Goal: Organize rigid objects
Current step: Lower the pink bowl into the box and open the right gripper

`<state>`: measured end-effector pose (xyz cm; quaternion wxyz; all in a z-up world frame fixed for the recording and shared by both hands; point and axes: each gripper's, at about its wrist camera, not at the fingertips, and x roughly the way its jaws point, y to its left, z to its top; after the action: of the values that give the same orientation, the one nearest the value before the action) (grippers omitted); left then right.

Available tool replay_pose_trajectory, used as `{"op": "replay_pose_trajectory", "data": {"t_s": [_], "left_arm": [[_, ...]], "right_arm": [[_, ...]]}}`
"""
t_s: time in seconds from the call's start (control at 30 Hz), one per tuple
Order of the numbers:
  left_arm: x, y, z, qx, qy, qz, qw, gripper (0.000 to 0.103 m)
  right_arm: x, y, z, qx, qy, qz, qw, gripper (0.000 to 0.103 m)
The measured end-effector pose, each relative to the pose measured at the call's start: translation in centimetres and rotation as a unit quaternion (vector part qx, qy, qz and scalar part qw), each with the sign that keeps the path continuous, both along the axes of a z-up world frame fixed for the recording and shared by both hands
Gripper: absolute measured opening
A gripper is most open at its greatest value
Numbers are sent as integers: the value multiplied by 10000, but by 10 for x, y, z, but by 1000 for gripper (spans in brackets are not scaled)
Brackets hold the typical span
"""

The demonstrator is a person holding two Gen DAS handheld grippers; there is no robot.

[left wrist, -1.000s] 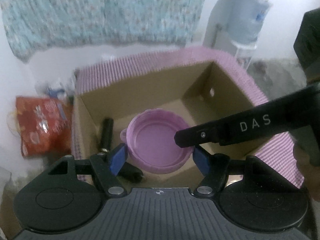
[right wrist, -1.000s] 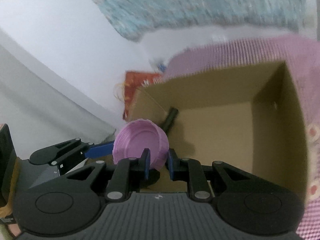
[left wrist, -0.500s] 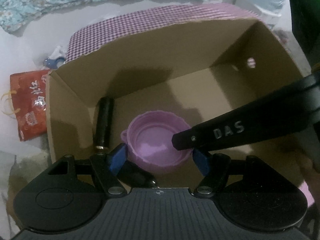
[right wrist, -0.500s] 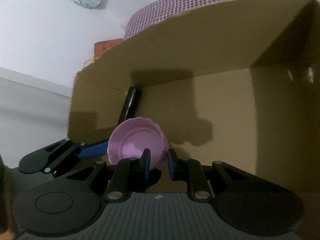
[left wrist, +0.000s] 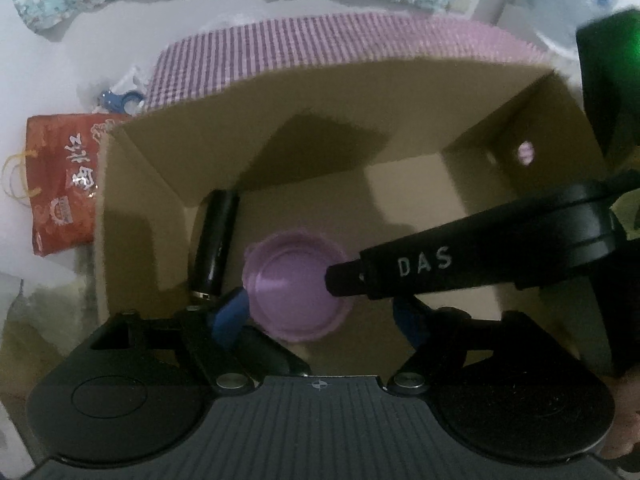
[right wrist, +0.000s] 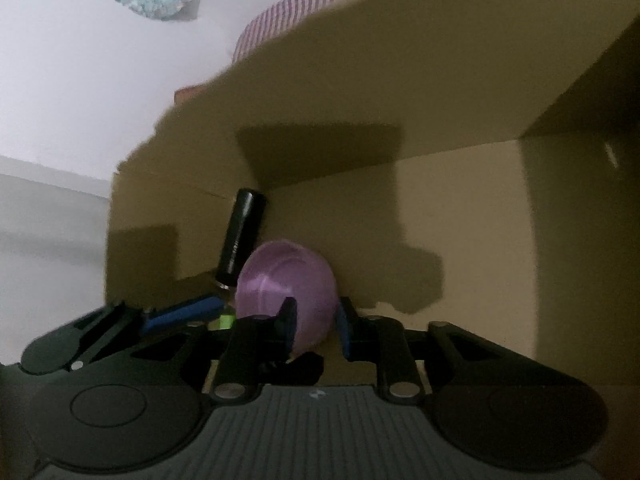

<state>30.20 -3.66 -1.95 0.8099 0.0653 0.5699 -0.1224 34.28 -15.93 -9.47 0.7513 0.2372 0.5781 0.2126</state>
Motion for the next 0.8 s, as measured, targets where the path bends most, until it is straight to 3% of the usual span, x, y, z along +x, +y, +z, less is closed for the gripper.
{"op": "replay_pose_trajectory", "data": {"t_s": [0.13,0.3,0.57,0.7,0.77,0.8], "left_arm": [[-13,1,25,-140,-321,13,9994,95],[-38,9,61,-469,-671,65,9966,97],[-108,37,113,-1039,-1392,227,9845,100],[-154,49,115,-1319,-1597,391,9775,102],[-176,50,106,-1358,-1568,379,9775,102],[-185,51,101,-1349,-1538,373,9781,102]], "right_arm": [[-14,-15,23,175,-335,-180,9991,45],[-50,-39,63,550,-821,-407,9943,49],[-157,-98,129,976,-1979,-922,9710,70],[-215,-117,136,796,-2406,-1242,9594,84],[-242,-118,131,512,-2472,-1389,9576,98],[-253,-115,126,364,-2476,-1426,9576,100]]}}
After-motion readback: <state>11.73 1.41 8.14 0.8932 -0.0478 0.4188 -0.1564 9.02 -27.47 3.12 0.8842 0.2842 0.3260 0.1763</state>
